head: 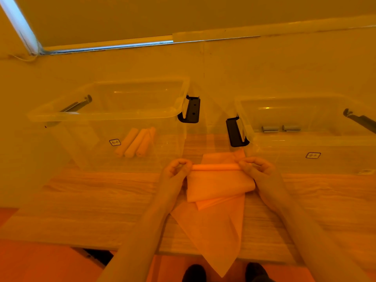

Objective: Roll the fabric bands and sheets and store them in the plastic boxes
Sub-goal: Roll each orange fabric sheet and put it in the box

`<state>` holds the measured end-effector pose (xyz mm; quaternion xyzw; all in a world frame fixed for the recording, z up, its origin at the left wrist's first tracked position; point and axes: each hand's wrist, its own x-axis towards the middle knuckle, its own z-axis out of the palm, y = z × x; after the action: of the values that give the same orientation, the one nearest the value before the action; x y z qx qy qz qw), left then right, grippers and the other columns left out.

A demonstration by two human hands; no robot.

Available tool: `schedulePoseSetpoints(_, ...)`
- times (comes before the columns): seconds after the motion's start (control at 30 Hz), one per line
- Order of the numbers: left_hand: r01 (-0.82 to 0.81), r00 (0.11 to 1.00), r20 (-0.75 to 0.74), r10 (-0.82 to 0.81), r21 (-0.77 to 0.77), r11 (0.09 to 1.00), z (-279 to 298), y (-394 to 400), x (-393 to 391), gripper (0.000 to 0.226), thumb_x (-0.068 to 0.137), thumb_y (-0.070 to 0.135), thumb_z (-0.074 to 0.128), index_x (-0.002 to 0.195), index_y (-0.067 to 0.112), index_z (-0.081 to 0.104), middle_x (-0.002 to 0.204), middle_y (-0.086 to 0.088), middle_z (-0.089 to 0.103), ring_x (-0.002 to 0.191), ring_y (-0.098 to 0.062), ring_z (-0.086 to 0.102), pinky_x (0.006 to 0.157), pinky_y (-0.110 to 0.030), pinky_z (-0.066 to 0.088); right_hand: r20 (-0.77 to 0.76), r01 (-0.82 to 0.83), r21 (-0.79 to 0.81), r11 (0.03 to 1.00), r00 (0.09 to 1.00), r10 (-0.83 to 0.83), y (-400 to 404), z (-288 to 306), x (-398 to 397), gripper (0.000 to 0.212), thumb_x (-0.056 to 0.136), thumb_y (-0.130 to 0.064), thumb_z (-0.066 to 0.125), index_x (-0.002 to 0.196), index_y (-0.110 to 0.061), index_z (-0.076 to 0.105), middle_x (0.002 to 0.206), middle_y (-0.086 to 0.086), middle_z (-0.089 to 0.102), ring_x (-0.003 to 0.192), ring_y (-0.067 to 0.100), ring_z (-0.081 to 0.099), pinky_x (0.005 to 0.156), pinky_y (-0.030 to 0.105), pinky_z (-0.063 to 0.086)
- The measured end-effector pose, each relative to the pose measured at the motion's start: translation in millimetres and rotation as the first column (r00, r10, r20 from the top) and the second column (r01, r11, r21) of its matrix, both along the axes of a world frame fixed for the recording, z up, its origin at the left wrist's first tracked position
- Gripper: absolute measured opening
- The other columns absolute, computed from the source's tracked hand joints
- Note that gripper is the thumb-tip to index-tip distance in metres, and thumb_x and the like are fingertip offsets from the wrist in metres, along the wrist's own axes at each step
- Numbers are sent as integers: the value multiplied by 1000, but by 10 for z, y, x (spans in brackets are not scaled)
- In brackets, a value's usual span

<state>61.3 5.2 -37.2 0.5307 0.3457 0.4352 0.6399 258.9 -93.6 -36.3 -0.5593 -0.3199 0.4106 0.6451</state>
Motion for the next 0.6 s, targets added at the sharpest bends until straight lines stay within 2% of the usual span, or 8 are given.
schedulePoseSetpoints(0.07,5,1000,-20,-5,20,1000,-5,11,3,10,90,13,61,99,16,64,69,5,65,60,-7,59,48,-22,45,-14,-16,10,1000,1000,16,11,-25,21,43,72,-33,70,113,-23,67,107,7,70,88,26,69,65,38,57)
schedulePoseSetpoints(0.13,26,999,-38,-26,6,1000,-21,22,2,19,89,14,62,107,18,64,72,5,68,61,-6,63,48,-22,47,-48,-26,17,1000,998,27,27,-48,47,43,75,-26,69,118,-21,65,108,5,71,94,25,69,73,37,58)
schedulePoseSetpoints(0.23,48,999,-9,-48,-39,998,-40,19,2,11,90,11,61,99,14,66,75,-5,67,56,-10,62,44,-24,46,-70,-41,-2,999,997,41,33,-47,67,30,83,-18,65,113,-13,66,99,9,73,89,24,70,71,32,59)
schedulePoseSetpoints(0.37,47,997,-59,-44,38,998,-39,27,-13,11,92,18,58,102,17,64,69,2,66,55,-6,61,44,-23,45,-54,-54,-7,999,997,53,28,-48,46,25,84,-21,63,108,-17,67,100,10,72,88,26,69,71,37,57)
schedulePoseSetpoints(0.5,52,998,-39,-52,9,999,-63,63,-32,20,87,22,63,107,21,65,96,-9,71,83,-22,67,68,-40,55,-76,-64,0,998,995,64,36,-39,35,25,83,-19,63,107,-19,66,101,8,71,87,25,68,72,41,57)
schedulePoseSetpoints(0.6,43,999,-29,-44,-38,998,-68,72,-28,18,90,13,61,103,23,67,96,-7,70,83,-21,66,68,-39,54,-92,-42,-5,999,995,42,43,-23,23,27,78,-22,65,105,-19,67,101,7,70,83,21,67,69,38,57)
